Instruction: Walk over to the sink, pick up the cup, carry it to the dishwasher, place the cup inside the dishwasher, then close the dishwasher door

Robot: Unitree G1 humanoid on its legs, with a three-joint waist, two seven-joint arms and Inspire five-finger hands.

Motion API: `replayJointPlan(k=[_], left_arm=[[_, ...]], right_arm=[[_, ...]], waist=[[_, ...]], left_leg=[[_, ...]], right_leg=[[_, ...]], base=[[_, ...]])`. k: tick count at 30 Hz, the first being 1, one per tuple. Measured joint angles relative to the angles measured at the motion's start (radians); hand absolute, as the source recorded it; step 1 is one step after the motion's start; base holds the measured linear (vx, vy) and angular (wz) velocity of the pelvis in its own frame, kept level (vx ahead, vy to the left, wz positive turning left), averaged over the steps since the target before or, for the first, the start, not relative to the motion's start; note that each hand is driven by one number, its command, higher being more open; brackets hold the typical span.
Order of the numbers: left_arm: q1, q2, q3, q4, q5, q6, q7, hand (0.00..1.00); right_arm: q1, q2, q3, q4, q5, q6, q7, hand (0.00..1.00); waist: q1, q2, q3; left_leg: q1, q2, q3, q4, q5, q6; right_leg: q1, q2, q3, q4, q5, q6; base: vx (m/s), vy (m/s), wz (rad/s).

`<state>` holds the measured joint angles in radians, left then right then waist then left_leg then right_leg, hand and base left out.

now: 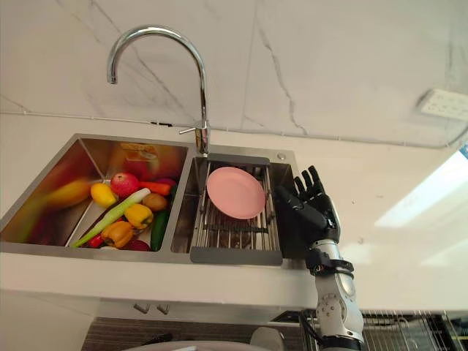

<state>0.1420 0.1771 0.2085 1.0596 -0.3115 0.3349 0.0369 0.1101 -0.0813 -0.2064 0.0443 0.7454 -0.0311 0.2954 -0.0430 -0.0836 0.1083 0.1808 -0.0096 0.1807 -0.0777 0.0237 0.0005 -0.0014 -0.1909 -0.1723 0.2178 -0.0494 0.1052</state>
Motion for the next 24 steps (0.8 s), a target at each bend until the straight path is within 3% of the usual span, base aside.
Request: replayJointPlan(k=[2,6,7,15,17,19,24], left_arm=[[0.002,-0.029,0.023,-0.003,0.018,0.0,0.004,1.0],[0.002,-0.032,0.032,-0.001,0.03,0.002,0.002,1.0],[0.0,-0.056,0.03,0.002,0.106,-0.013,-0.017,1.0],[0.004,-0.06,0.03,-0.013,0.105,-0.013,-0.017,1.0],[0.012,-0.065,0.029,-0.042,0.089,-0.014,-0.004,1.0],[0.025,-0.074,0.03,-0.061,0.025,-0.015,0.034,1.0],[0.056,-0.092,0.03,-0.122,-0.008,-0.041,0.061,1.0]], right_arm=[[-0.002,0.0,0.0,-0.012,-0.001,0.0,0.006,1.0],[0.002,-0.002,-0.02,-0.017,0.002,0.0,-0.015,1.0],[0.003,-0.007,-0.021,-0.017,0.003,0.005,0.003,1.0],[0.003,-0.012,0.016,-0.018,0.003,0.0,0.002,1.0],[0.004,-0.015,0.052,-0.022,-0.02,-0.031,-0.002,1.0],[0.004,-0.024,0.109,-0.035,-0.119,-0.077,-0.037,1.0],[0.011,-0.035,0.226,-0.076,-0.37,-0.107,-0.054,1.0]], waist=[[0.002,0.039,0.003],[-0.008,0.049,0.013],[-0.028,0.093,0.01],[-0.021,0.095,0.008],[-0.01,0.099,0.006],[0.007,0.105,-0.004],[0.041,0.107,-0.01]], left_leg=[[0.009,0.029,0.017,-0.002,-0.017,-0.017],[0.034,0.059,0.029,-0.008,-0.032,-0.04],[0.052,0.063,0.052,-0.008,-0.044,-0.045],[0.03,0.063,0.049,-0.008,-0.044,-0.044],[0.015,0.065,0.05,-0.007,-0.043,-0.044],[0.001,0.071,0.05,-0.007,-0.043,-0.044],[-0.038,0.1,0.061,0.002,-0.045,-0.061]], right_leg=[[0.028,0.037,0.005,-0.063,0.016,-0.009],[0.069,0.074,0.007,-0.117,0.027,-0.015],[0.105,0.087,0.026,-0.18,0.051,-0.017],[0.103,0.088,0.012,-0.217,0.07,-0.017],[0.101,0.091,0.009,-0.244,0.084,-0.017],[0.095,0.096,0.001,-0.259,0.089,-0.016],[0.061,0.114,-0.045,-0.269,0.091,-0.015]], base=[[0.14,-0.049,-0.22],[0.1,-0.06,-0.14],[0.0,0.0,0.0],[0.0,0.0,0.0],[0.0,0.0,0.0],[0.03,-0.04,0.01],[0.03,-0.06,0.01]])
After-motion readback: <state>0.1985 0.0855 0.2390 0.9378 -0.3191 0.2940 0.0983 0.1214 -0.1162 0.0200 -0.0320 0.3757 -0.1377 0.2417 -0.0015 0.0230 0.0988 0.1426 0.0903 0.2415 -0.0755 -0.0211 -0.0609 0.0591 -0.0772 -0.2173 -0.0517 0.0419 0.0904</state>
